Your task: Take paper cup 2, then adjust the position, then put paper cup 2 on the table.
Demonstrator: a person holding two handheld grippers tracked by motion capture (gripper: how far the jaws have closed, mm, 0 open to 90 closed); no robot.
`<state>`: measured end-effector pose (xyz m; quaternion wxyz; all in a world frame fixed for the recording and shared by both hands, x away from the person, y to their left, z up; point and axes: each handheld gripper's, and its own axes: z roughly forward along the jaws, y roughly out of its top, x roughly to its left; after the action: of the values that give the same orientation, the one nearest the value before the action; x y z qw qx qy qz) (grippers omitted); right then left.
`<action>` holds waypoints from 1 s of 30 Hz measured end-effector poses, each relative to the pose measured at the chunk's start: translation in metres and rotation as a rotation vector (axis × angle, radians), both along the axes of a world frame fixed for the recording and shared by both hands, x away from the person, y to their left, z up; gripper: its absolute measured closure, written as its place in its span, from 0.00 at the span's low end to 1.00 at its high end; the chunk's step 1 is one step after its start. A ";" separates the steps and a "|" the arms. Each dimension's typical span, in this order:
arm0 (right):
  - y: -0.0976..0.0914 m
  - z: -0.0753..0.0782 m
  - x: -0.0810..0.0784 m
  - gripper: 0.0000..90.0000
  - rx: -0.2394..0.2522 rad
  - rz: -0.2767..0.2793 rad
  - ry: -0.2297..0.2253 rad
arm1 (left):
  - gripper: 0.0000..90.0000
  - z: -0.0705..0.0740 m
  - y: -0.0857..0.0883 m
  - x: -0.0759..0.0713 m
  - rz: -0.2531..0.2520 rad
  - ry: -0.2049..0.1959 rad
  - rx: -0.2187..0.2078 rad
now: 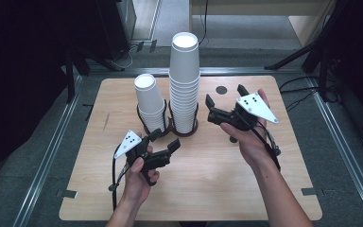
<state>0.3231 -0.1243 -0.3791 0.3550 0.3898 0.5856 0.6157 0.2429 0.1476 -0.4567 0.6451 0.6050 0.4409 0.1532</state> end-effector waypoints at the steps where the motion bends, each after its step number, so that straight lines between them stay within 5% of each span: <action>1: 0.004 0.003 0.000 0.00 -0.001 0.007 -0.001 | 0.14 0.000 0.001 0.000 0.001 0.002 0.000; 11: 0.040 0.024 0.015 0.00 -0.002 0.046 -0.004 | 0.14 0.000 0.002 0.000 0.007 0.001 -0.003; 30: 0.079 0.036 0.043 0.00 -0.001 0.052 0.017 | 0.14 0.000 0.007 0.000 0.015 0.003 -0.017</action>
<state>0.3662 -0.0448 -0.3434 0.3340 0.3795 0.5990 0.6211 0.2425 0.1547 -0.4564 0.6485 0.5964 0.4475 0.1533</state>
